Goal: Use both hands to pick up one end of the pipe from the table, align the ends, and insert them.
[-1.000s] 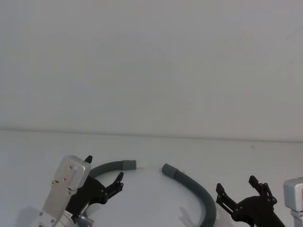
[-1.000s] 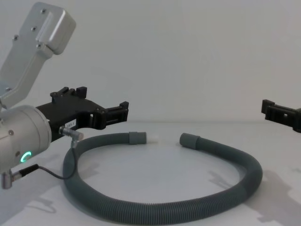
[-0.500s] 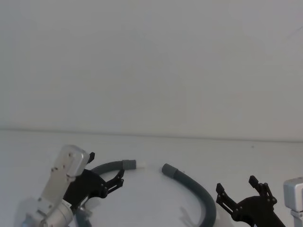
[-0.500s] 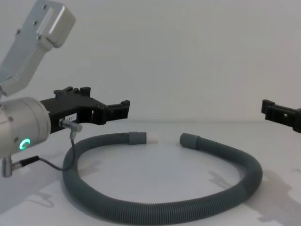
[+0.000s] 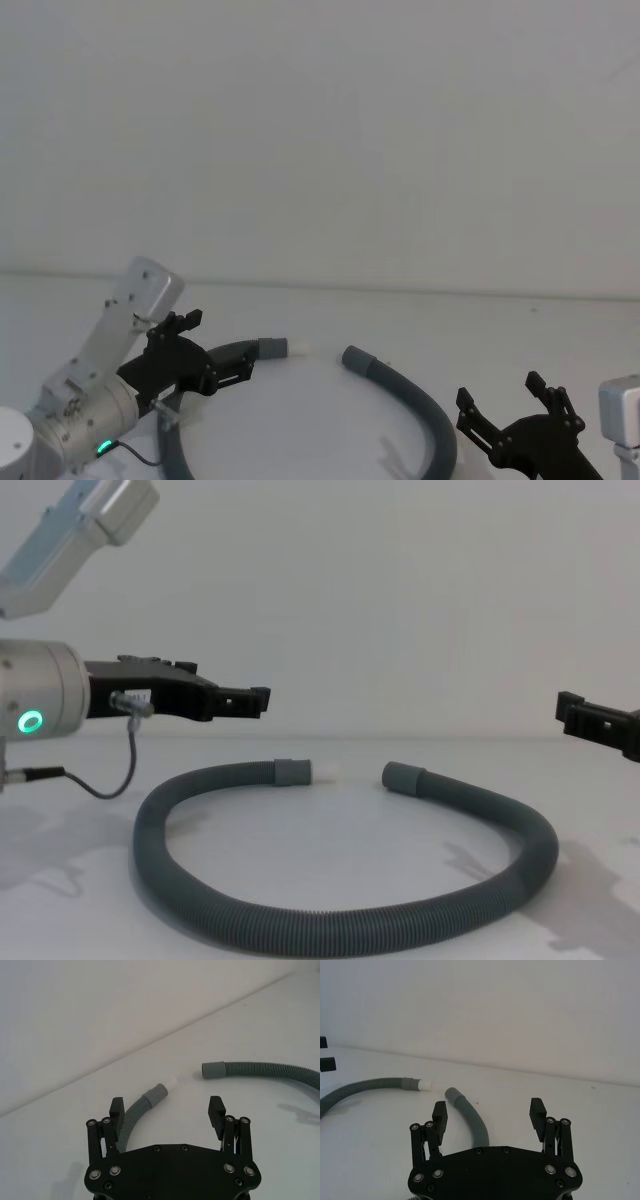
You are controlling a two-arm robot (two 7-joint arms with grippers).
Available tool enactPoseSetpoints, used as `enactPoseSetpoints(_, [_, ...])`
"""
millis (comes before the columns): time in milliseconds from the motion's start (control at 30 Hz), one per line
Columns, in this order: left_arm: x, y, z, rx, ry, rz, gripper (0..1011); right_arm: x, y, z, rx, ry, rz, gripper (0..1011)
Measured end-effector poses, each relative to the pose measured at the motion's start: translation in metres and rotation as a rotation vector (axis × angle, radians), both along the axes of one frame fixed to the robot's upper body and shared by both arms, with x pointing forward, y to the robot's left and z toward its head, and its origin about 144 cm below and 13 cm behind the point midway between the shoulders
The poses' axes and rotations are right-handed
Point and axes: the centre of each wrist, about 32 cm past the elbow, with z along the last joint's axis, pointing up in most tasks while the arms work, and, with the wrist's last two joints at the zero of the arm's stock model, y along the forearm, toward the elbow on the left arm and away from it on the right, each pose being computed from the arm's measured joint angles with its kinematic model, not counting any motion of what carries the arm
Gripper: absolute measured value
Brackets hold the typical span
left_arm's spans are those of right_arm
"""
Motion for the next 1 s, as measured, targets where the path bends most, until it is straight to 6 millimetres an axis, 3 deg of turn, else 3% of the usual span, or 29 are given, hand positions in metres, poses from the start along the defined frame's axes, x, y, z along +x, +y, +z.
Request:
enactPoseSetpoints(467, [0.027,0.022,0.030,0.077,0.089,-0.110,1001,0.000,0.000,0.000,0.000,0.000,0.000,1004])
enactPoseSetpoints(1000, [0.061,0.040,0.042,0.142,0.189,-0.195,1002,0.000,0.000,0.000,0.000,0.000,0.000,1004])
